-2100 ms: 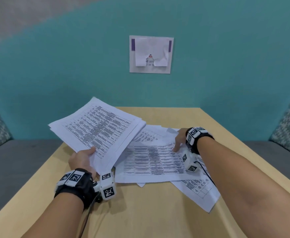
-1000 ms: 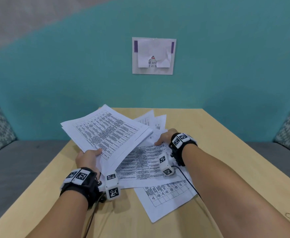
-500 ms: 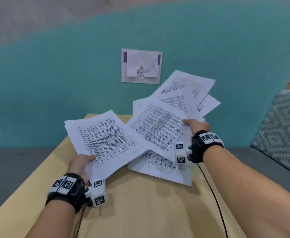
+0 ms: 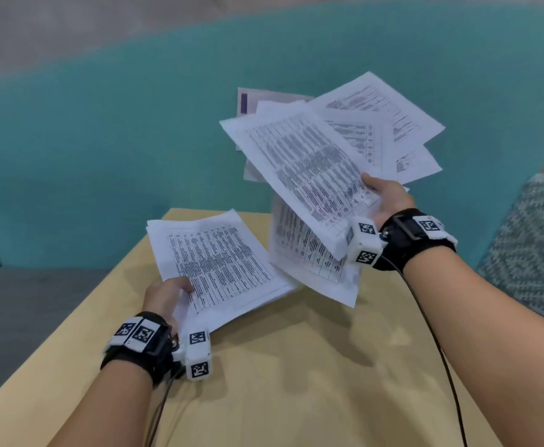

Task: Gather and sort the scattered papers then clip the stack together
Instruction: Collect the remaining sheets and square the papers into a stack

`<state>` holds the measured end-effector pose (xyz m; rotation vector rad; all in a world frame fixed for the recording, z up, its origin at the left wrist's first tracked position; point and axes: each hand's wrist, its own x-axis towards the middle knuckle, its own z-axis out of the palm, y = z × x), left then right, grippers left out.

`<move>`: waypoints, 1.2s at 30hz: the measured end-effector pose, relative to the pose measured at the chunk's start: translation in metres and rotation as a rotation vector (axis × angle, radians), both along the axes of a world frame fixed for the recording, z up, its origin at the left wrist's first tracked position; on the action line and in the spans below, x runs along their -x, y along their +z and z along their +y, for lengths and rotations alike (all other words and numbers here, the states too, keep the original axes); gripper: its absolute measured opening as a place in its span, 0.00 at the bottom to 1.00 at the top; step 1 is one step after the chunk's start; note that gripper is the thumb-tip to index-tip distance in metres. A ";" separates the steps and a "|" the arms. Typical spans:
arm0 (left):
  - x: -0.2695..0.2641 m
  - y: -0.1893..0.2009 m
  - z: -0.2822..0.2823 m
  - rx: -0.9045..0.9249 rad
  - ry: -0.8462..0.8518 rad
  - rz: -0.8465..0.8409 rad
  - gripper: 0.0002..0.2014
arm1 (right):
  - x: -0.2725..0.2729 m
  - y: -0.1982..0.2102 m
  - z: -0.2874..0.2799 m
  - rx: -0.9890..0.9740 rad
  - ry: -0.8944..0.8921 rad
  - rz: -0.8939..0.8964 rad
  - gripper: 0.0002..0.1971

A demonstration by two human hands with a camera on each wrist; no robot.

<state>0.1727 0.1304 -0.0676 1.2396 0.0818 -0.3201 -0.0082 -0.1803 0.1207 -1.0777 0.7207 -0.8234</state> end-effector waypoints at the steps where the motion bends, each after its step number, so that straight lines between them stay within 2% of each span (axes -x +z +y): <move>1: 0.002 0.002 0.001 0.001 -0.024 -0.011 0.19 | -0.001 0.004 0.006 0.003 0.038 -0.008 0.30; 3: 0.007 0.006 0.000 0.037 -0.074 -0.028 0.12 | -0.004 0.008 0.017 0.000 0.120 -0.048 0.24; 4: 0.010 0.007 -0.001 0.050 -0.090 -0.031 0.12 | -0.008 0.007 0.018 -0.010 0.146 -0.050 0.24; 5: 0.010 0.008 -0.002 0.059 -0.093 -0.042 0.13 | -0.014 0.002 0.017 -0.031 0.152 -0.049 0.30; 7: 0.010 0.007 -0.003 0.092 -0.104 -0.046 0.14 | -0.031 -0.016 0.008 -0.020 0.104 0.040 0.51; 8: 0.010 0.007 -0.004 0.093 -0.114 -0.052 0.15 | -0.041 -0.028 0.002 0.012 0.073 0.095 0.59; 9: 0.008 0.004 -0.006 0.078 -0.135 -0.060 0.17 | -0.044 -0.034 0.011 0.051 0.070 0.158 0.60; 10: 0.006 0.003 -0.006 0.060 -0.152 -0.064 0.18 | -0.041 -0.035 0.030 0.086 0.073 0.207 0.56; 12: 0.008 0.002 -0.008 0.032 -0.201 -0.084 0.18 | -0.038 -0.047 0.050 0.111 0.127 0.332 0.40; 14: 0.011 0.003 -0.011 0.030 -0.250 -0.115 0.10 | -0.040 -0.061 0.056 0.089 0.232 0.440 0.25; 15: 0.013 0.004 -0.012 0.033 -0.266 -0.122 0.07 | -0.043 -0.069 0.054 0.075 0.274 0.468 0.21; 18: 0.016 0.005 -0.013 0.052 -0.272 -0.129 0.12 | -0.049 -0.090 0.048 0.073 0.305 0.453 0.12; 23: 0.010 0.002 -0.012 0.070 -0.277 -0.065 0.16 | -0.042 -0.107 0.051 -0.098 0.468 0.230 0.12; 28: 0.010 0.002 -0.009 0.070 -0.269 -0.057 0.13 | -0.039 -0.120 0.048 -0.181 0.693 0.266 0.24; 31: 0.014 0.006 -0.009 0.080 -0.256 -0.070 0.13 | -0.039 -0.125 0.043 -0.198 0.739 0.253 0.24; 36: 0.025 0.016 -0.010 0.114 -0.205 -0.128 0.11 | -0.037 -0.133 0.038 -0.235 0.786 0.111 0.21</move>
